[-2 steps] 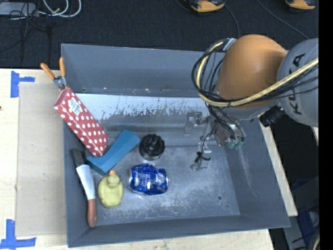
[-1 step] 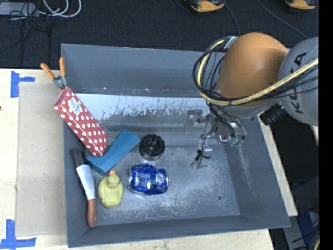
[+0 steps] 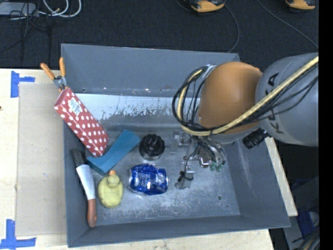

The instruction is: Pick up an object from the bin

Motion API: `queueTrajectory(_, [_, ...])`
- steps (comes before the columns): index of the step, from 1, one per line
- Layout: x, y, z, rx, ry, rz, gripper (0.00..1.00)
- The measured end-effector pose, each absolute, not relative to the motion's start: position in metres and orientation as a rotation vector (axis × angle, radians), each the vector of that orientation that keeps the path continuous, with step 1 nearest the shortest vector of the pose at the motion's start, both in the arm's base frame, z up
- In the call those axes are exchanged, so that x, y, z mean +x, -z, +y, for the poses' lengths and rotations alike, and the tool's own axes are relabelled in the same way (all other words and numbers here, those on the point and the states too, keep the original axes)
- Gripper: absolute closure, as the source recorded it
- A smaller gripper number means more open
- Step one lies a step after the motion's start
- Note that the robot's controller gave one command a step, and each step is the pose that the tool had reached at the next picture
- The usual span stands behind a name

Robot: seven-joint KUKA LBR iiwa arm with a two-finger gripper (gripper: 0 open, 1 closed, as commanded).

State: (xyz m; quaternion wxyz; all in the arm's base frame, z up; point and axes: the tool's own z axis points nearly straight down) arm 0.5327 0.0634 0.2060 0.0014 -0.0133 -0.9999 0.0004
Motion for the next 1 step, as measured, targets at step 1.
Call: queueTrajectory(1, [0.5298,-0.164,0.0931,0.138,0.001,-3.13,0.0])
